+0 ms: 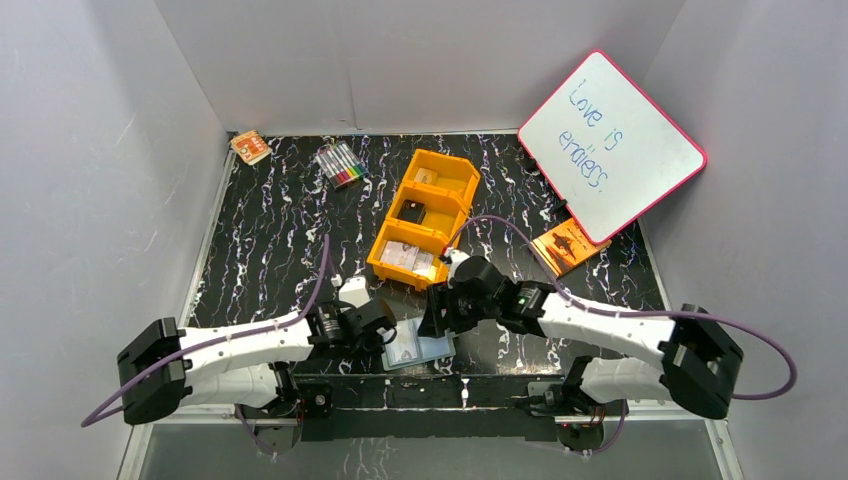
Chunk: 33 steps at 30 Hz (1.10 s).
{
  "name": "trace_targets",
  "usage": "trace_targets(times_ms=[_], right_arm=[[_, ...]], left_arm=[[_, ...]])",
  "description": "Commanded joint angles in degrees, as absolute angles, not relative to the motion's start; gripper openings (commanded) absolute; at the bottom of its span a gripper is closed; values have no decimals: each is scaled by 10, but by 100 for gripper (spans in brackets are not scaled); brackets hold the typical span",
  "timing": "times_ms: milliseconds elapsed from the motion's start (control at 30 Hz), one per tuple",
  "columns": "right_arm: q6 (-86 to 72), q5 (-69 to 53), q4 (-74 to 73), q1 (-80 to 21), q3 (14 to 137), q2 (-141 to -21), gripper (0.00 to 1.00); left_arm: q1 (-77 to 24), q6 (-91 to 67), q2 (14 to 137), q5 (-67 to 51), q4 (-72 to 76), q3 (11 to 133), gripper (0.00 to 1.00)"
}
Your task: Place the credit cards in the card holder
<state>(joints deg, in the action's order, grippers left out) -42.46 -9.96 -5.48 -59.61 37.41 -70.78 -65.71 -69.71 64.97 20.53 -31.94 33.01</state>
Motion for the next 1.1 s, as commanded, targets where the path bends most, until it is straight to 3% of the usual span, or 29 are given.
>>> trace_targets(times_ms=[0,200,400,500,767,1067], right_arm=[[-403,41,-215,-593,407,-657,73],[-408,52,-221,-562,384,-676,74],[-422,50,-168,-556,375,-734,67],[-422,46,-149,-553,378,-752,55],[-423,81,-175,-552,363,-715,0],[-418,82,-258,-550,338,-571,0]], left_arm=[[-654,-717,606,241,-378,327,40],[-654,-721,560,251,-374,319,53],[-654,-724,554,238,-350,309,55],[-654,-723,561,226,-337,302,54],[-654,-691,595,191,-259,280,49],[-654,-619,694,149,-177,324,47]])
